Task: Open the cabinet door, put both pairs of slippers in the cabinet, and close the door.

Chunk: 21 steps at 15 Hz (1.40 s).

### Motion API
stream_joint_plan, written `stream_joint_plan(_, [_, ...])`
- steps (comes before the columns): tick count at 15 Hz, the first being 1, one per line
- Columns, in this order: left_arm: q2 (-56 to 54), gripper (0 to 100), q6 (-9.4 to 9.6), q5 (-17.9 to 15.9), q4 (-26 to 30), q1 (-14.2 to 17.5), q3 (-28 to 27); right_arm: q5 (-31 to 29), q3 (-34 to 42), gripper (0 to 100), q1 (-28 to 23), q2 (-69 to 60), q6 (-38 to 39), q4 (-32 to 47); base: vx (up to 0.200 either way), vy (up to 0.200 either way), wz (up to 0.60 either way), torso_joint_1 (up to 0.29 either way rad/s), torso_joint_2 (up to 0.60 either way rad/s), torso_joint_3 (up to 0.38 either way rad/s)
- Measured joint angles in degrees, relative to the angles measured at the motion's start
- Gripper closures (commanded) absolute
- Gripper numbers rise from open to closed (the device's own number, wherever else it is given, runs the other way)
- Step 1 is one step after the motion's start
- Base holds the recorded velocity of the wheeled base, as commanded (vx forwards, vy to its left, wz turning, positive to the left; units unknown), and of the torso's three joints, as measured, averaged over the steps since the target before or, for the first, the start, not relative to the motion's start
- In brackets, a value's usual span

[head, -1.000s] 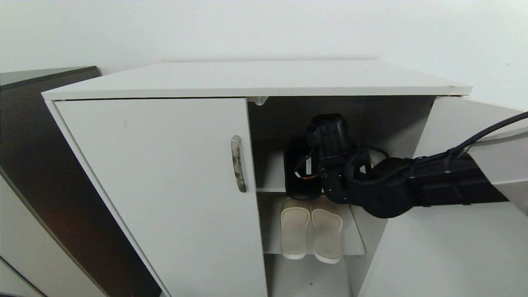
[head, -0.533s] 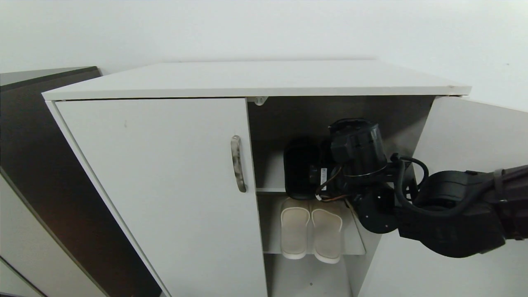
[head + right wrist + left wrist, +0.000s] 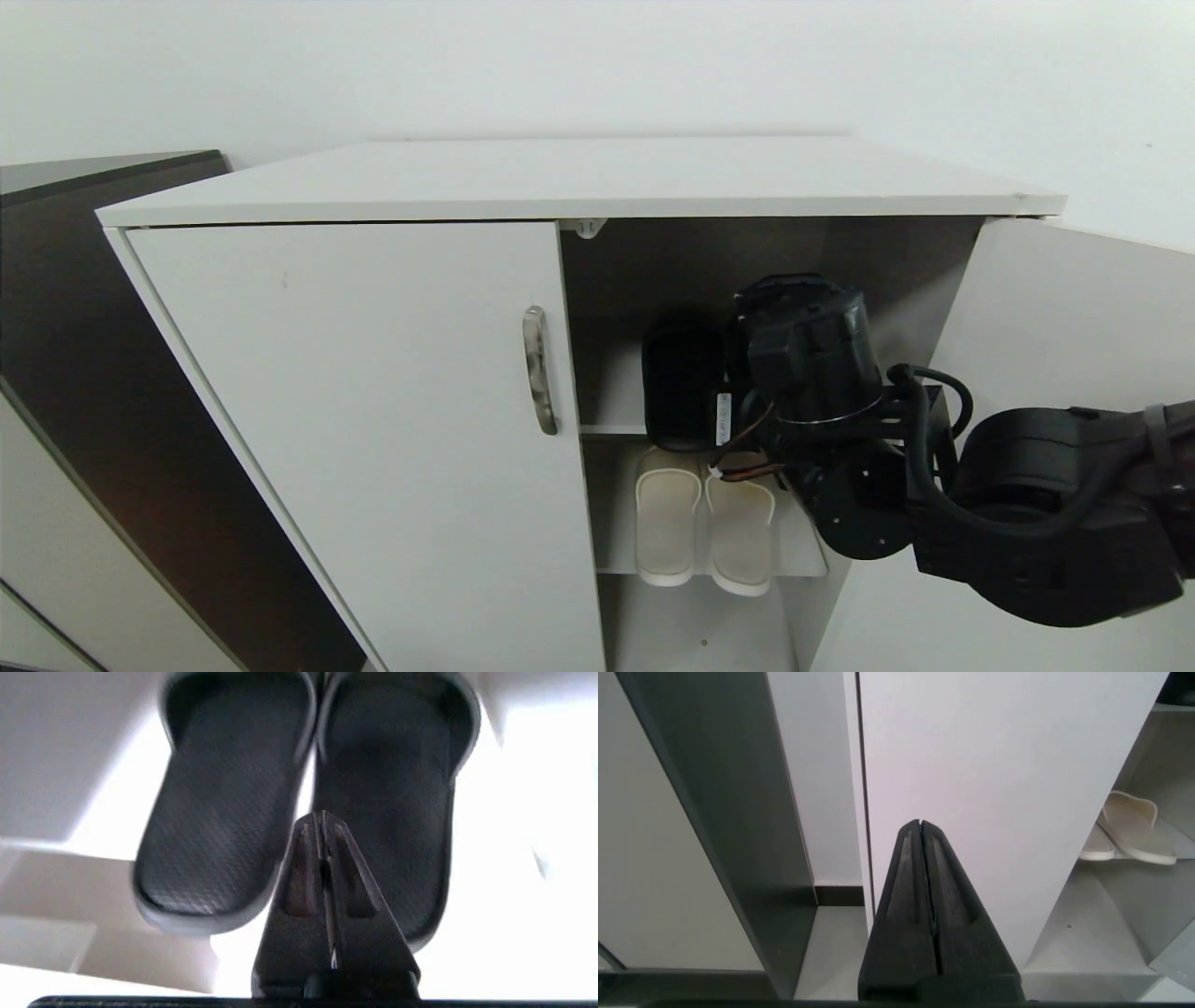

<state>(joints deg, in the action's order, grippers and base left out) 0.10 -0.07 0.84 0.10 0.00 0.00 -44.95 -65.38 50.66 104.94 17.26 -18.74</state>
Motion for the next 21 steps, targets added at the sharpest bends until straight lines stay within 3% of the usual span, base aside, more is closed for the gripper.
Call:
stream_joint_plan(6, [0.0, 100, 0.00, 0.0, 0.0, 0.0, 0.0, -0.1, 1.0, 100, 0.0, 1.9, -0.4, -1.7, 0.000, 0.000, 0.00, 0.000, 0.00, 0.000])
stream_joint_plan(21, [0.0, 100, 0.00, 0.0, 0.0, 0.0, 0.0, -0.2, 1.8, 100, -0.1, 2.6, -0.3, -1.8, -0.200, 0.000, 0.00, 0.003, 0.00, 0.003])
